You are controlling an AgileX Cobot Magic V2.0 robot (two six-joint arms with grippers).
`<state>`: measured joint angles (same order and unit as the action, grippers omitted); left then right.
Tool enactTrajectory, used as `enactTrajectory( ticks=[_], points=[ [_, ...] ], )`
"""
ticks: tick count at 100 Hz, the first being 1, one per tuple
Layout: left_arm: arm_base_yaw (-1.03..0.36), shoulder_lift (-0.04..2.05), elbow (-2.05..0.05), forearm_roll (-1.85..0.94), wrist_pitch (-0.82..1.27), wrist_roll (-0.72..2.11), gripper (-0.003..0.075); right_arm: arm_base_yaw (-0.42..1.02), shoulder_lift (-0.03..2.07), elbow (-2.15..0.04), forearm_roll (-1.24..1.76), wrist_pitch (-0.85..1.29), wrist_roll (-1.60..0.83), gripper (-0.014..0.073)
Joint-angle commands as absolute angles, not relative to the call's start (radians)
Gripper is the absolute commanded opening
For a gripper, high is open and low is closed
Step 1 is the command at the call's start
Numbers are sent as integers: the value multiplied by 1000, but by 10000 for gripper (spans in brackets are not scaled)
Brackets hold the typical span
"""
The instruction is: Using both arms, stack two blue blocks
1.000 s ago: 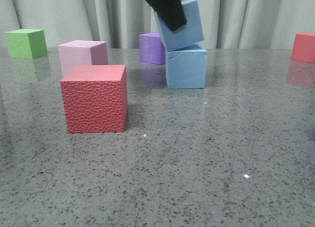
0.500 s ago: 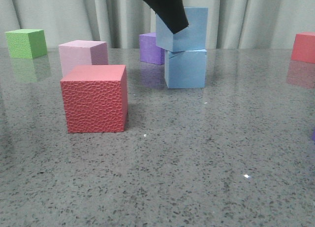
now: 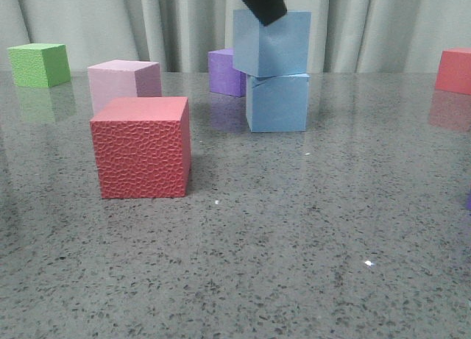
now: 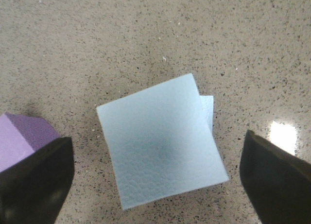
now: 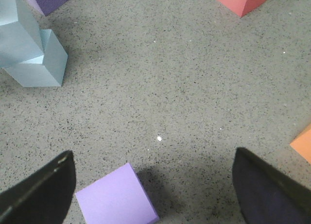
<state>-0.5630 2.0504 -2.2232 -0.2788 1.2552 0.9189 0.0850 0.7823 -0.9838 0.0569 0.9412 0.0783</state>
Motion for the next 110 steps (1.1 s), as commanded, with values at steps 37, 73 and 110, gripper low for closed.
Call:
enactTrajectory(
  ticks=[37,73,110],
  points=[
    [-535,1894,-2352,-108,1270,624,663,83,779,-1006,56,871,74,647],
    [-334,1848,-2352,-108,1220,337,663,83,779,-1006,56,873,74,647],
    [-179,1779,-2348,-105,1280,235,660,83,779,-1006,55,872,73,647]
  ],
)
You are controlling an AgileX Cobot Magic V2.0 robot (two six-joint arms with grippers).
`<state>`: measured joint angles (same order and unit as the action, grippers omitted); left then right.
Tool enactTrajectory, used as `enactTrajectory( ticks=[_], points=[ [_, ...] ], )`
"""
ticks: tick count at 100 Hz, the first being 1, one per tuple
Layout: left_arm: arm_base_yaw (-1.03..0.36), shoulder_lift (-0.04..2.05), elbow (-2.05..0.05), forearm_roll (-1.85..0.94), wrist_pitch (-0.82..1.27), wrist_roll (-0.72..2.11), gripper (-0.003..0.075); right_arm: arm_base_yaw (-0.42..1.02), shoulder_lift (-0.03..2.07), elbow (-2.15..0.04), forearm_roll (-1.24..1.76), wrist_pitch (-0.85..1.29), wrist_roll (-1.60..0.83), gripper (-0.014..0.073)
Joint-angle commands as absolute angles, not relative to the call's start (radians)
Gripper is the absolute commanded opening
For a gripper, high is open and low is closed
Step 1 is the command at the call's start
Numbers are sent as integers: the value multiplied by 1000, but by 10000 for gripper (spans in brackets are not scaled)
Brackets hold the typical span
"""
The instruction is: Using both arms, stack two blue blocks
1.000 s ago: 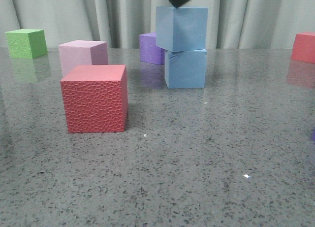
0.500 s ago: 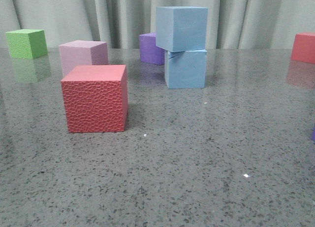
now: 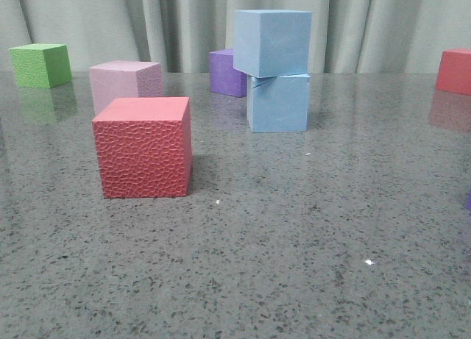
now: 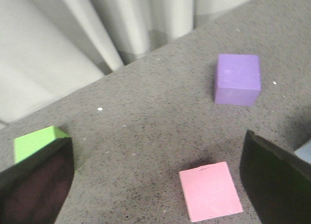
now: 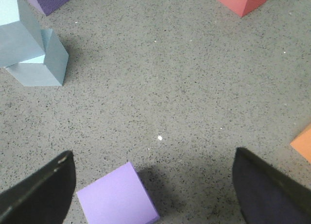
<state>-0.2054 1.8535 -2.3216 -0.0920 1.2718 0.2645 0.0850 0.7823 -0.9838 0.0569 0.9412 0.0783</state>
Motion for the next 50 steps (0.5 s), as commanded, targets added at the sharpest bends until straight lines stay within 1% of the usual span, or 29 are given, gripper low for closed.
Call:
enactTrajectory(
  ticks=[1,27,50],
  points=[
    [-176,1777,-2347,-105,1280,235,660,83,779,-1006,55,872,73,647],
    [-118,1678,-2241,-103,1267,235,660,83,779,-1006,55,872,73,647],
    [-82,1530,-2016,-100,1176,235,660,83,779,-1006,41,873,73,647]
  ],
)
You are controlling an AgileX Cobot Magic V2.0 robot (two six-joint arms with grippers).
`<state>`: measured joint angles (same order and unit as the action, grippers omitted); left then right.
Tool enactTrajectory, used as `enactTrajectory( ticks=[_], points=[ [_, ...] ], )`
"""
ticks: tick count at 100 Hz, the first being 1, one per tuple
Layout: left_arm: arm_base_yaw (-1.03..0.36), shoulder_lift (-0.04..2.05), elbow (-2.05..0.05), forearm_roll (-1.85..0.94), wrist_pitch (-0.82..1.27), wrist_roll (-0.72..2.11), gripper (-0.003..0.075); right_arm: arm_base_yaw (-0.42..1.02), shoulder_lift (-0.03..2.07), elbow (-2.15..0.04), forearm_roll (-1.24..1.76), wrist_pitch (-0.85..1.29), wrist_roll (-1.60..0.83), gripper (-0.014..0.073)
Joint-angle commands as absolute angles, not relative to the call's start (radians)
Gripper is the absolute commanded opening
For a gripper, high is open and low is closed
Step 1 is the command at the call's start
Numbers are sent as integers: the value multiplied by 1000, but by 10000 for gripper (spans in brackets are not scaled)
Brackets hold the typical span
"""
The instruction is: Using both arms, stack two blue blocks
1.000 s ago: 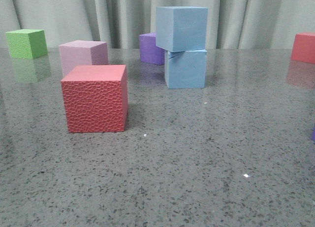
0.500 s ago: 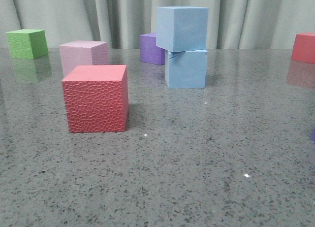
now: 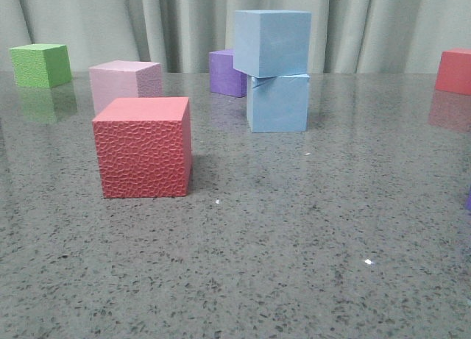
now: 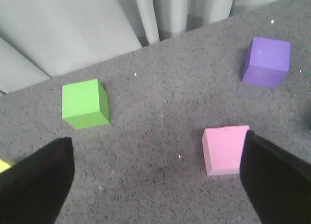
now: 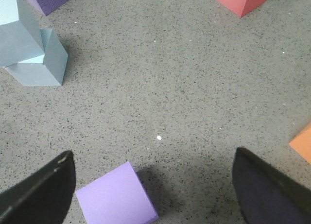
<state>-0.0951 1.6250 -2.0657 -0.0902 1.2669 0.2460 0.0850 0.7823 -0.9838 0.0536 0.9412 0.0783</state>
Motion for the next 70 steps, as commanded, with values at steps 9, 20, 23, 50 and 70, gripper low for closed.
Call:
enactTrajectory(
  ticks=[9,20,23,50,70],
  points=[
    [-78,1449,-1887,-100,1114,231,660,83,779,-1006,41,873,73,647],
    [-78,1337,-1710,-104,1045,231,660,83,779,-1006,41,874,73,647],
    [-78,1308,-1664,-104,1021,231,660,83,779,-1006,41,874,73,647],
    [-78,1022,-1242,-108,837,179,660,83,779,-1006,41,874,73,647],
    [-78,836,-1018,-112,761,149,660,83,777,-1006,40,874,63,647]
  ],
)
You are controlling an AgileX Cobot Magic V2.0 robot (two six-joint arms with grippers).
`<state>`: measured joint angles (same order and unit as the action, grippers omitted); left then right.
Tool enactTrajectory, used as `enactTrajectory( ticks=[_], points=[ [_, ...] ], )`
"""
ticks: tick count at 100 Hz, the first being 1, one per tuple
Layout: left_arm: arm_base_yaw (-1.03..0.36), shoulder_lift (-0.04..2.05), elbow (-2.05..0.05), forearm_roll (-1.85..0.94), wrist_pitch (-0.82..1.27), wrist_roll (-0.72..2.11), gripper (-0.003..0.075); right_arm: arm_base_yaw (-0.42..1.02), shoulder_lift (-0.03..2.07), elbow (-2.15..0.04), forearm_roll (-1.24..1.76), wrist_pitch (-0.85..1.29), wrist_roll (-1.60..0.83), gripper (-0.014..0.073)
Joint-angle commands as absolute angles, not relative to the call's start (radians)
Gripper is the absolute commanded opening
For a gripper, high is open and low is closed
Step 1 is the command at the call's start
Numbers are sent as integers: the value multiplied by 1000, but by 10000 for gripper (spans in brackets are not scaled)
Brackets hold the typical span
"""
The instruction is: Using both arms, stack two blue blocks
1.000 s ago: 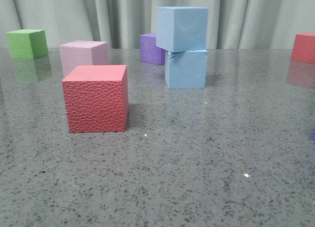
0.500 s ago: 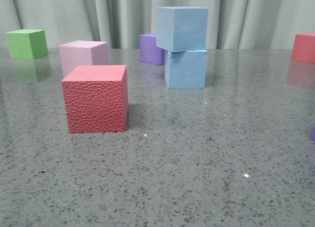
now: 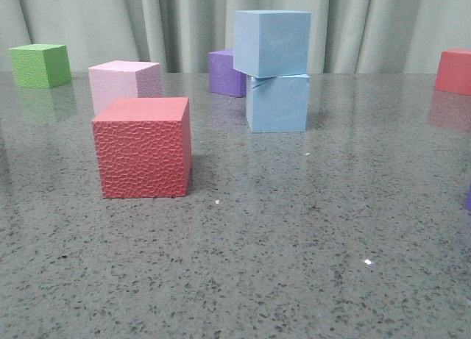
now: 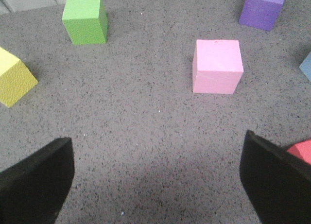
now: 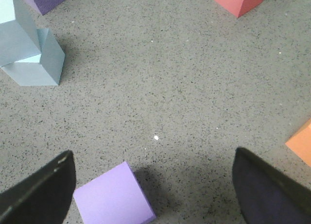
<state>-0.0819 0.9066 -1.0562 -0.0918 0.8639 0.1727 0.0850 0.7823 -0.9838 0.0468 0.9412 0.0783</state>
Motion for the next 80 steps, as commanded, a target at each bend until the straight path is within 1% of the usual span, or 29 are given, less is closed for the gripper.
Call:
enactTrajectory(
  ticks=[1,22,50,80],
  points=[
    [-78,823,-1006,-112,761,144,660,83,776,-1005,40,874,63,647],
    [-78,666,-863,-116,750,101,660,83,744,-964,40,861,61,647],
    [-78,526,-736,-130,750,74,660,83,669,-896,40,858,59,647],
    [-78,475,-674,-144,767,74,660,83,548,-795,40,861,57,647]
  ],
)
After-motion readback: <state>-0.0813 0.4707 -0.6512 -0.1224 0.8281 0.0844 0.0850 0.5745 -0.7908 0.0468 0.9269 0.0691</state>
